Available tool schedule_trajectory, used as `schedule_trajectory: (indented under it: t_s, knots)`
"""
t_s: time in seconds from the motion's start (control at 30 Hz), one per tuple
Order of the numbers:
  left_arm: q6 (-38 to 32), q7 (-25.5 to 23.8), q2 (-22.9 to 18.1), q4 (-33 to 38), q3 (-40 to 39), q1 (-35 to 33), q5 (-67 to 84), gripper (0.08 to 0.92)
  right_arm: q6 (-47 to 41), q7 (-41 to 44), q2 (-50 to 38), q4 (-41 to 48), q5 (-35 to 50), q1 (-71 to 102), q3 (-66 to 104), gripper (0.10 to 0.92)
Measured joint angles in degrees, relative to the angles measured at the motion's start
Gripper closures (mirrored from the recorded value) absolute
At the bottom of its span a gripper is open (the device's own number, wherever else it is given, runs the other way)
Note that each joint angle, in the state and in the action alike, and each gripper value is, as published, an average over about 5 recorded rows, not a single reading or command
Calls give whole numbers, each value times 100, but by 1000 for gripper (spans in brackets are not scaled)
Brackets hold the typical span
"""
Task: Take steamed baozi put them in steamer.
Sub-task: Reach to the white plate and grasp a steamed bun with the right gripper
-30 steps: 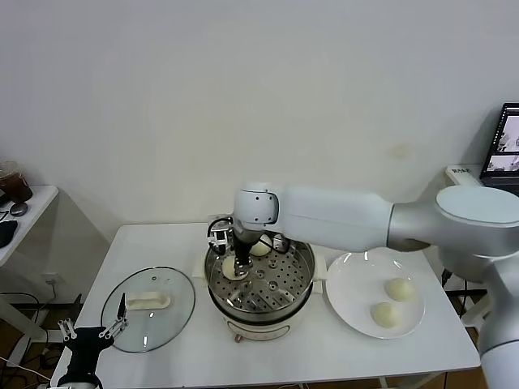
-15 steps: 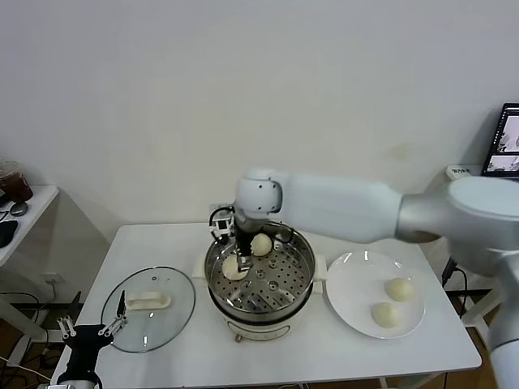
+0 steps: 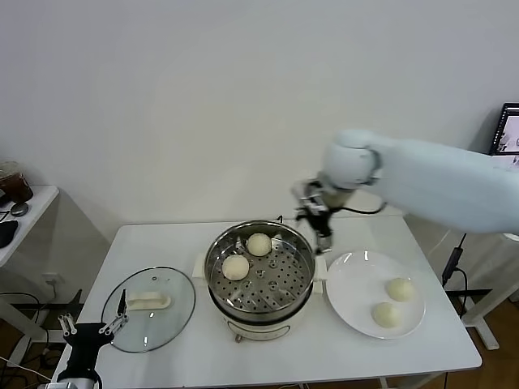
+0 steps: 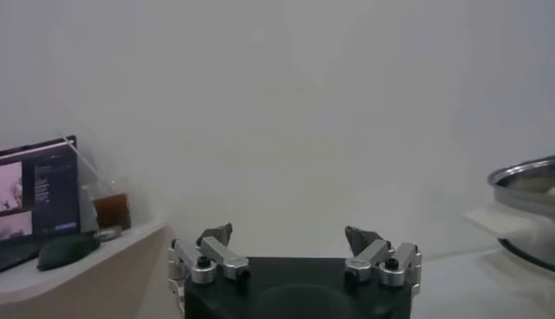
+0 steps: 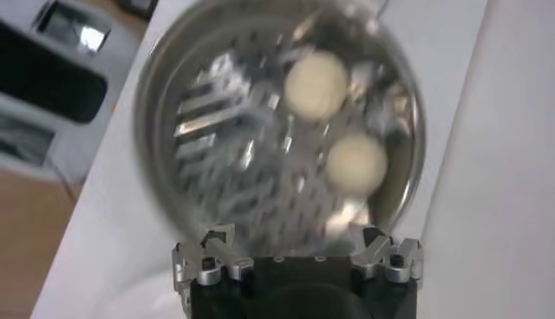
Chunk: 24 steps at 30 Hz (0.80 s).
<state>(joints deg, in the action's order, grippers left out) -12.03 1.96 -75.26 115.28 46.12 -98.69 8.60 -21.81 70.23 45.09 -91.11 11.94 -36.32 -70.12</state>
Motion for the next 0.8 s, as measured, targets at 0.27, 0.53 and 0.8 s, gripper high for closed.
schedule_trajectory:
  t_s: [0.27, 0.53, 0.8]
  knots:
    - [12, -3, -9, -13, 0, -54, -92, 177, 561, 206, -1227, -130, -967, 1120, 710, 203]
    - [13, 0, -85, 20, 24, -110, -159, 177, 766, 158, -1758, -123, -1653, 2479, 1456, 203]
    - [7, 2, -116, -22, 61, -117, -178, 177, 820, 56, -1848, 31, -2075, 3376, 1951, 203]
